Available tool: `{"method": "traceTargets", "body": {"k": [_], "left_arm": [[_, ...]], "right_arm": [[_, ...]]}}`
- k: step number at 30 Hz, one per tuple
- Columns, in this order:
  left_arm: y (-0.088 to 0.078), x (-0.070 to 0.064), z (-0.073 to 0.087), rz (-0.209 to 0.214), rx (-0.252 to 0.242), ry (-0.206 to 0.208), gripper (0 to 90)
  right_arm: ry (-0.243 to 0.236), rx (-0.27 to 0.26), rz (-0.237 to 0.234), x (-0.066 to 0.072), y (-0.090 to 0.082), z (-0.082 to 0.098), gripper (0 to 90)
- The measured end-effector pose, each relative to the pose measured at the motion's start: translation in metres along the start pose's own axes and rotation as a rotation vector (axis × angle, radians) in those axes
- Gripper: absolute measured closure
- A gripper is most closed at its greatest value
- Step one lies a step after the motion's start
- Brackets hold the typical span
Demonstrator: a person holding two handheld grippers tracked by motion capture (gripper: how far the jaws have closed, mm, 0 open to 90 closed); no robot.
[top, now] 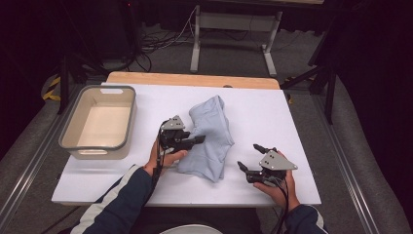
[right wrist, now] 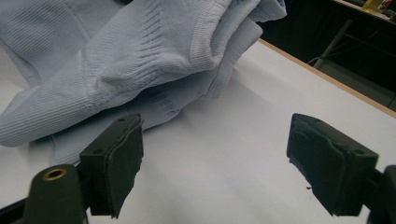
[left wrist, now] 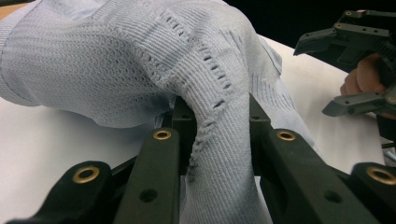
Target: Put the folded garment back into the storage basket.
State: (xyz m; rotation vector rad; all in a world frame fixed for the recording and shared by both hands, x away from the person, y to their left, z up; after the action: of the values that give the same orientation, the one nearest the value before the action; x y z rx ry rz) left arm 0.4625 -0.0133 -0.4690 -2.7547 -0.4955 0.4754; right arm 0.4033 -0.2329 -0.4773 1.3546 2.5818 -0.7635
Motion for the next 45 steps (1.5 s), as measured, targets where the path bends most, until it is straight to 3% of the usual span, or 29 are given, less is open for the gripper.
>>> {"method": "traceTargets", "body": {"k": [8,30,45], "left_arm": [[-0.009,0.003,-0.003,-0.013,-0.019,0.009,74.3],[-0.03,-0.006,-0.02,-0.018,-0.066,0.046,74.3],[-0.051,-0.004,-0.033,-0.038,-0.114,0.062,74.3]], "right_arm": [[0.001,-0.012,0.0,-0.001,-0.002,-0.001,19.5],[0.005,-0.02,0.017,-0.004,-0.004,-0.003,18.9],[0.004,-0.027,0.014,-0.003,-0.005,-0.004,18.8]]}}
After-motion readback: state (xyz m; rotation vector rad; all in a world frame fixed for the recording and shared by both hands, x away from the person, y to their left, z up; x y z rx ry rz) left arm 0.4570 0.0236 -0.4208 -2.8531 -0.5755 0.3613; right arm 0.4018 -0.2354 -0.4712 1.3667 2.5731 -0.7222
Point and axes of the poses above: each handheld gripper's, and its own axes: y roughly forward along the jaws, z roughly out of its underside, x roughly to its left, the point moved 8 cm from there along y, roughly forward along the jaws, and after that the axes turned 5 degrees about z, right-handed, at the moved point
